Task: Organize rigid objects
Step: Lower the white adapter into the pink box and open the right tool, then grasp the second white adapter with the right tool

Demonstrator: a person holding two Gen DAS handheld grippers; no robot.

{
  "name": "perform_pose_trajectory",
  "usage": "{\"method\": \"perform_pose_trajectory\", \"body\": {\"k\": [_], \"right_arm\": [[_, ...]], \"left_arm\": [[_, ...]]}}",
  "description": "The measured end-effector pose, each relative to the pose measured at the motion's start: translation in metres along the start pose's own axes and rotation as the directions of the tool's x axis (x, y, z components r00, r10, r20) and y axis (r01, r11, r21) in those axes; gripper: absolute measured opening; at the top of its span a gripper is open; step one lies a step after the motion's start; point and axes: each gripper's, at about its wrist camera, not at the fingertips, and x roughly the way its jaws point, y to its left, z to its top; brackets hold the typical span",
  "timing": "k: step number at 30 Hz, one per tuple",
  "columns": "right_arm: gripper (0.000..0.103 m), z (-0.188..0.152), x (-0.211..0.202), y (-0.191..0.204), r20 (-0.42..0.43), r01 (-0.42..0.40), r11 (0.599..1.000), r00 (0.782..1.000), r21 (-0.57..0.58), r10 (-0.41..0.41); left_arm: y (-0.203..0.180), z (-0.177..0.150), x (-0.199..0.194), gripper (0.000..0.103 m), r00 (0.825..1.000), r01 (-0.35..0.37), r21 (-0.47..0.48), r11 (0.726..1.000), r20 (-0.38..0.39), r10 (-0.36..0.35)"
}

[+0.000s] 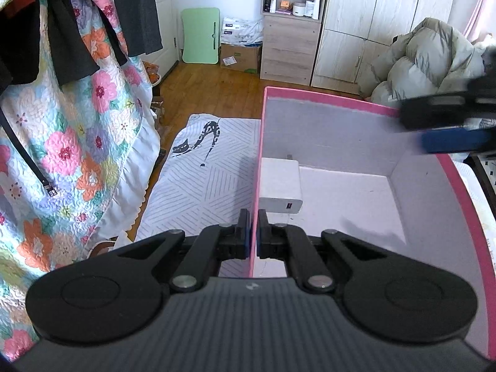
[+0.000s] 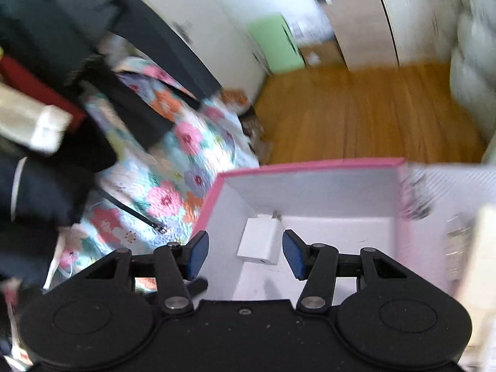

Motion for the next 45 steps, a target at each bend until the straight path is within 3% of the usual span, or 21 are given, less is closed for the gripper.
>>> {"method": "perform_pose_trajectory", "body": {"k": [6, 11, 15, 20, 24, 26, 29, 32, 35, 37, 38, 40, 42, 45], "right_arm": [[0.059, -0.032, -0.091, -0.032, 0.1, 0.079, 0.993, 0.993, -0.093, -0.069], [0.059, -0.069, -0.119, -0.063, 0.157, 0.186, 0.977, 0.973, -0.103, -0.169], [0.059, -0.099, -0.118, -0.08, 0.169, 0.226, 0.971, 0.963, -0.075, -0.211], [0.059, -0.135, -0.1, -0.09, 0.125, 0.263, 0.962, 0.959, -0.069, -0.253], [0.059, -0.155, -0.083, -0.107, 0.078, 0.22, 0.973, 0.971, 0.075, -0.225], [0.059, -0.164, -0.076, -0.111, 0.091, 0.236, 0.964, 0.965, 0.127, -0.248], [0.059, -0.17, -0.068, -0.113, 0.142, 0.273, 0.943, 0.943, 0.191, -0.302], [0.062, -0.176, -0.057, -0.112, 0.207, 0.325, 0.919, 0.905, 0.224, -0.371], [0.071, -0.184, -0.046, -0.103, 0.288, 0.367, 0.885, 0.848, 0.287, -0.445], [0.071, -0.187, -0.041, -0.099, 0.341, 0.391, 0.866, 0.805, 0.312, -0.486], [0.071, -0.188, -0.039, -0.098, 0.349, 0.402, 0.86, 0.793, 0.315, -0.499], [0.067, -0.187, -0.038, -0.099, 0.37, 0.408, 0.862, 0.783, 0.302, -0.5], [0.045, -0.186, -0.036, -0.101, 0.353, 0.441, 0.851, 0.777, 0.286, -0.522], [0.037, -0.186, -0.04, -0.106, 0.349, 0.426, 0.864, 0.793, 0.269, -0.5]], "left_arm": [[0.003, 0.002, 0.0, 0.003, 1.0, 0.005, 0.0, 1.0, 0.001, -0.005], [-0.008, 0.004, -0.002, 0.003, 0.999, -0.038, 0.052, 0.998, 0.033, 0.036], [-0.008, 0.005, -0.002, 0.004, 0.998, -0.039, 0.045, 0.998, 0.054, 0.036], [-0.004, 0.003, -0.003, 0.004, 0.998, -0.023, 0.017, 1.0, 0.064, 0.022], [-0.007, 0.003, -0.003, 0.004, 0.996, -0.04, 0.023, 0.999, 0.077, 0.038], [-0.008, 0.003, -0.002, 0.004, 0.996, -0.047, 0.024, 0.999, 0.079, 0.045], [-0.008, 0.002, -0.003, 0.004, 0.996, -0.052, 0.03, 0.998, 0.081, 0.05], [-0.007, 0.001, -0.003, 0.004, 0.996, -0.038, 0.014, 0.999, 0.079, 0.037], [-0.005, 0.003, -0.001, 0.004, 0.997, -0.032, 0.007, 0.999, 0.07, 0.031], [-0.004, 0.002, -0.001, 0.004, 0.998, -0.026, 0.002, 1.0, 0.061, 0.026], [-0.004, 0.002, -0.001, 0.004, 0.998, -0.026, 0.002, 1.0, 0.061, 0.025], [-0.004, 0.002, -0.001, 0.004, 0.998, -0.03, 0.01, 1.0, 0.062, 0.029], [-0.004, 0.002, -0.001, 0.004, 0.998, -0.028, 0.011, 1.0, 0.064, 0.027], [-0.003, 0.002, 0.0, 0.005, 0.998, -0.022, 0.004, 1.0, 0.063, 0.021]]}}
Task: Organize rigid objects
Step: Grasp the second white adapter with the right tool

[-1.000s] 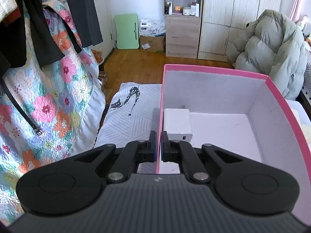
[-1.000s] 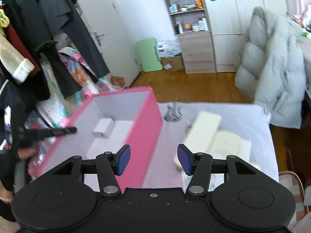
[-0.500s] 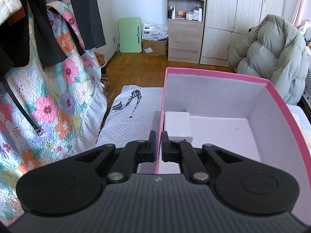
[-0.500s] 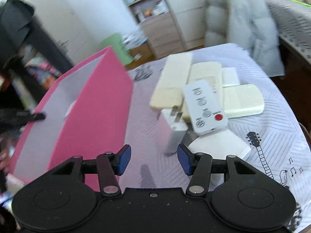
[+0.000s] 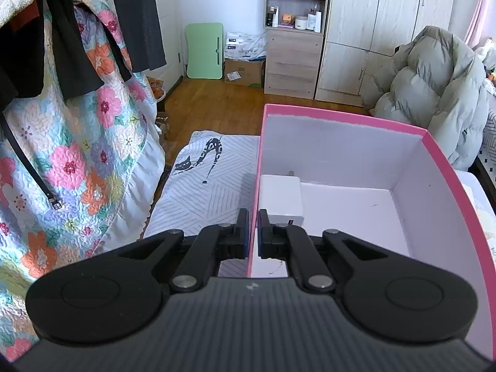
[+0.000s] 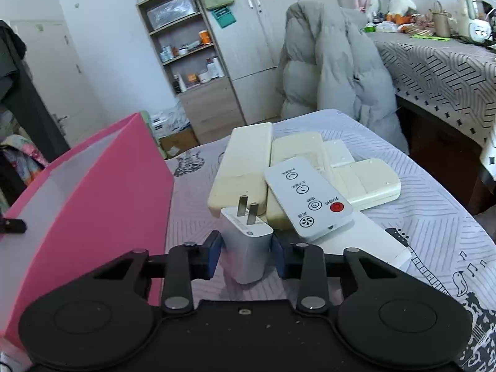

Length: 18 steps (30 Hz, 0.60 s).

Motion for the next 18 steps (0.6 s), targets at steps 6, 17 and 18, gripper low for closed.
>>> {"method": "perform_pose_trajectory", "body": {"k": [6, 17, 18], "right_arm": [[0.028, -0.004, -0.012, 0.008, 0.009, -0.064, 0.995, 0.998, -0.075, 0.065], [0.026, 0.019, -0.054, 0.025, 0.085, -0.137, 0.982, 0.985, -0.134, 0.149], [0.026, 0.025, -0.061, 0.029, 0.105, -0.15, 0.979, 0.981, -0.14, 0.165]], "left_arm": [[-0.001, 0.0, 0.002, 0.005, 1.0, -0.001, 0.001, 1.0, -0.009, 0.001], [0.002, 0.0, 0.001, 0.005, 1.0, 0.017, -0.02, 1.0, -0.009, -0.017], [0.002, 0.0, 0.001, 0.005, 1.0, 0.016, -0.02, 1.0, -0.009, -0.016]]}}
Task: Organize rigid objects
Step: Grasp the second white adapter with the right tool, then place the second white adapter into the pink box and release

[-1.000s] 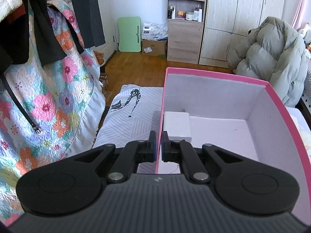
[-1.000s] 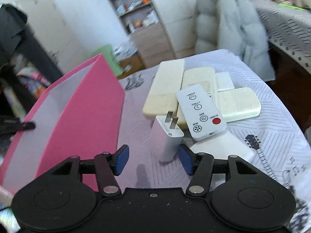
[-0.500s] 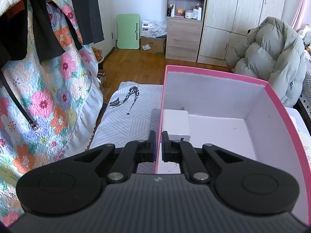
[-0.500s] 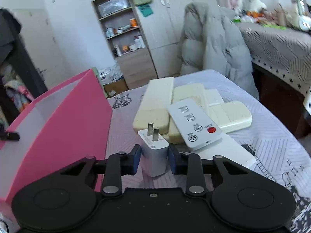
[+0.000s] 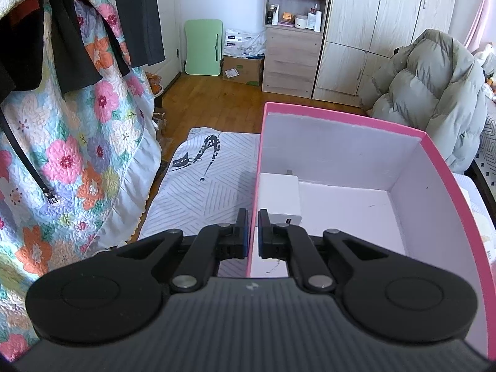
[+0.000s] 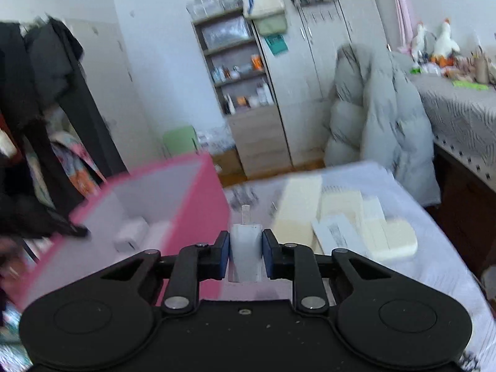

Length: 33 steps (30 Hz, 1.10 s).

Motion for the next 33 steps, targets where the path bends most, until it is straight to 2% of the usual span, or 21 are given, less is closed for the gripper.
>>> {"method": "perform_pose_trajectory", "body": {"k": [2, 4, 6, 8, 9, 11, 14, 16, 17, 19, 20, 23, 25, 28, 29, 31, 32, 33], "right_arm": [[0.026, 0.02, -0.011, 0.011, 0.026, -0.067, 0.998, 0.997, -0.002, 0.067], [0.026, 0.045, -0.013, 0.02, -0.021, -0.193, 0.977, 0.98, 0.088, 0.196], [0.026, 0.064, -0.003, 0.03, -0.104, -0.311, 0.935, 0.938, 0.169, 0.331], [0.026, 0.076, 0.023, 0.042, -0.222, -0.381, 0.882, 0.868, 0.278, 0.444], [0.026, 0.079, 0.039, 0.048, -0.278, -0.389, 0.86, 0.831, 0.33, 0.482], [0.026, 0.079, 0.071, 0.06, -0.378, -0.37, 0.842, 0.77, 0.393, 0.514], [0.026, 0.071, 0.123, 0.069, -0.491, -0.288, 0.853, 0.718, 0.436, 0.494], [0.026, 0.059, 0.157, 0.068, -0.539, -0.213, 0.84, 0.683, 0.499, 0.493], [0.026, 0.052, 0.173, 0.069, -0.569, -0.198, 0.84, 0.655, 0.505, 0.497], [0.026, 0.037, 0.199, 0.067, -0.6, -0.128, 0.826, 0.628, 0.549, 0.496], [0.026, 0.031, 0.206, 0.07, -0.613, -0.118, 0.825, 0.613, 0.552, 0.498], [0.026, 0.018, 0.226, 0.079, -0.615, -0.084, 0.801, 0.595, 0.593, 0.517], [0.026, 0.013, 0.233, 0.081, -0.603, -0.072, 0.783, 0.596, 0.618, 0.531], [0.026, 0.005, 0.238, 0.087, -0.621, -0.05, 0.787, 0.585, 0.615, 0.522], [0.027, 0.002, 0.239, 0.089, -0.635, -0.043, 0.801, 0.585, 0.597, 0.505], [0.035, -0.001, 0.239, 0.091, -0.645, -0.038, 0.835, 0.615, 0.55, 0.453], [0.033, 0.001, 0.237, 0.092, -0.642, -0.045, 0.85, 0.634, 0.525, 0.431], [0.035, 0.003, 0.235, 0.096, -0.644, -0.062, 0.867, 0.643, 0.495, 0.414]], "left_arm": [[0.0, 0.0, 0.0, 0.005, 1.0, -0.002, 0.0, 1.0, 0.001, 0.002], [0.0, 0.0, 0.0, 0.005, 1.0, -0.003, 0.002, 1.0, 0.001, 0.003], [0.0, 0.0, 0.0, 0.004, 1.0, -0.006, 0.004, 1.0, 0.001, 0.006], [0.0, 0.0, 0.0, 0.004, 1.0, -0.007, 0.005, 1.0, 0.001, 0.007], [0.0, 0.0, 0.0, 0.004, 1.0, -0.008, 0.006, 1.0, 0.001, 0.008], [0.001, 0.0, 0.0, 0.004, 1.0, -0.009, 0.002, 1.0, 0.001, 0.009], [0.004, 0.001, 0.0, 0.004, 1.0, 0.0, -0.011, 1.0, 0.0, 0.0], [0.004, 0.002, 0.001, 0.004, 1.0, 0.0, -0.016, 1.0, -0.005, 0.0], [0.005, 0.003, 0.001, 0.004, 1.0, 0.001, -0.018, 1.0, -0.008, -0.001], [0.005, 0.003, 0.001, 0.004, 1.0, 0.002, -0.019, 1.0, -0.009, -0.002], [0.004, 0.003, 0.002, 0.004, 1.0, 0.002, -0.019, 1.0, -0.01, -0.002], [0.005, 0.002, 0.003, 0.004, 1.0, 0.006, -0.026, 1.0, -0.02, -0.007], [0.007, 0.003, 0.003, 0.004, 1.0, 0.016, -0.037, 0.999, -0.023, -0.017], [0.008, 0.004, 0.004, 0.004, 0.999, 0.024, -0.047, 0.999, -0.025, -0.025], [0.008, 0.004, 0.005, 0.004, 0.999, 0.024, -0.047, 0.999, -0.025, -0.025], [0.009, 0.004, 0.005, 0.004, 0.999, 0.02, -0.042, 0.999, -0.025, -0.021], [0.009, 0.004, 0.005, 0.004, 1.0, 0.017, -0.038, 0.999, -0.024, -0.018], [0.008, 0.004, 0.005, 0.004, 1.0, 0.017, -0.038, 0.999, -0.023, -0.018]]}}
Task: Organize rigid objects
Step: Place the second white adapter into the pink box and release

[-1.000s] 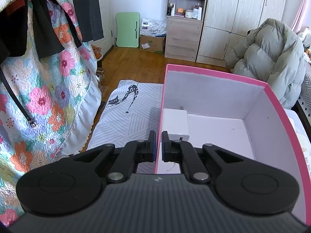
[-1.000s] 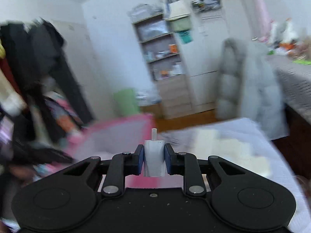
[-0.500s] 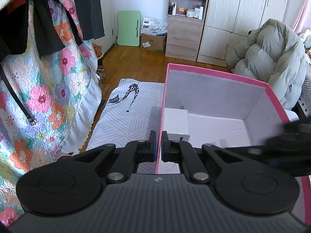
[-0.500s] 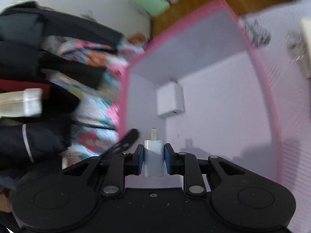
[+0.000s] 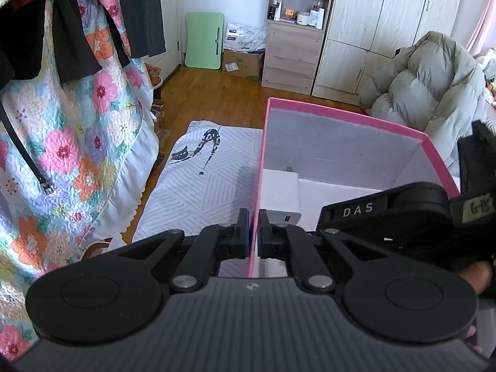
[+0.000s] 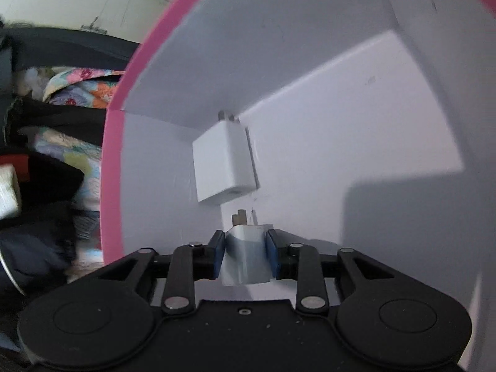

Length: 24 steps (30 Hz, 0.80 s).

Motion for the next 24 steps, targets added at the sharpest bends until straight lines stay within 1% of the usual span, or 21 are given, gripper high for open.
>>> {"method": "perform_pose_trajectory", "body": {"k": [1, 2, 3, 4, 7, 10, 11, 12, 13, 15, 16, 17, 18, 20, 22, 24], "right_arm": [[0.038, 0.0, -0.002, 0.004, 0.011, 0.025, 0.999, 1.0, -0.029, -0.024], [0.047, -0.002, -0.008, 0.009, 0.035, 0.062, 0.997, 0.998, -0.053, -0.06], [0.05, -0.003, -0.014, 0.014, 0.056, 0.081, 0.993, 0.995, -0.08, -0.077], [0.05, -0.005, -0.022, 0.018, 0.074, 0.085, 0.99, 0.994, -0.109, -0.077], [0.05, -0.013, -0.054, 0.03, 0.11, 0.062, 0.978, 0.993, -0.2, -0.041], [0.05, -0.029, -0.1, 0.04, 0.135, 0.033, 0.951, 0.991, -0.306, 0.009], [0.052, -0.033, -0.114, 0.045, 0.157, 0.038, 0.933, 0.987, -0.358, 0.02], [0.061, -0.041, -0.131, 0.051, 0.197, 0.068, 0.897, 0.98, -0.436, 0.021], [0.065, -0.05, -0.147, 0.056, 0.245, 0.127, 0.85, 0.969, -0.512, 0.003], [0.066, -0.063, -0.179, 0.056, 0.337, 0.269, 0.737, 0.94, -0.62, -0.06], [0.066, -0.067, -0.191, 0.055, 0.372, 0.306, 0.701, 0.926, -0.645, -0.062], [0.066, -0.069, -0.204, 0.051, 0.391, 0.318, 0.688, 0.919, -0.652, -0.055], [0.066, -0.068, -0.216, 0.044, 0.392, 0.319, 0.694, 0.918, -0.646, -0.057], [0.066, -0.064, -0.233, 0.027, 0.393, 0.315, 0.72, 0.917, -0.618, -0.064], [0.066, -0.064, -0.246, 0.005, 0.408, 0.323, 0.739, 0.91, -0.591, -0.072], [0.066, -0.068, -0.254, -0.021, 0.421, 0.318, 0.74, 0.906, -0.592, -0.052]], "left_arm": [[0.0, 0.0, 0.0, 0.004, 1.0, 0.002, -0.003, 1.0, -0.001, -0.002], [0.001, 0.0, 0.0, 0.004, 1.0, 0.003, -0.006, 1.0, -0.002, -0.003], [0.002, 0.0, 0.0, 0.004, 1.0, 0.005, -0.01, 1.0, -0.003, -0.005], [0.003, 0.0, 0.0, 0.004, 1.0, 0.009, -0.014, 1.0, -0.003, -0.009], [0.002, -0.001, -0.001, 0.004, 1.0, 0.014, -0.019, 1.0, -0.004, -0.014], [0.002, -0.001, -0.001, 0.004, 1.0, 0.009, -0.014, 1.0, -0.006, -0.01], [0.002, -0.001, -0.001, 0.005, 1.0, 0.008, -0.01, 1.0, -0.006, -0.008], [0.001, -0.001, -0.001, 0.005, 1.0, 0.005, -0.005, 1.0, -0.006, -0.005], [0.0, -0.001, 0.0, 0.005, 1.0, 0.003, 0.001, 1.0, -0.006, -0.003], [-0.002, -0.002, -0.001, 0.006, 1.0, 0.001, 0.022, 1.0, -0.006, -0.001], [-0.003, -0.002, -0.001, 0.006, 1.0, -0.004, 0.027, 1.0, -0.005, 0.004], [-0.005, -0.002, 0.0, 0.006, 1.0, -0.011, 0.035, 0.999, -0.006, 0.011], [-0.006, -0.002, -0.001, 0.006, 1.0, -0.02, 0.045, 0.999, -0.003, 0.02], [-0.01, -0.003, -0.002, 0.006, 0.999, -0.036, 0.061, 0.997, 0.004, 0.036], [-0.014, -0.005, -0.004, 0.006, 0.998, -0.059, 0.084, 0.995, 0.023, 0.058], [-0.019, -0.006, -0.006, 0.005, 0.996, -0.083, 0.107, 0.991, 0.047, 0.079]]}}
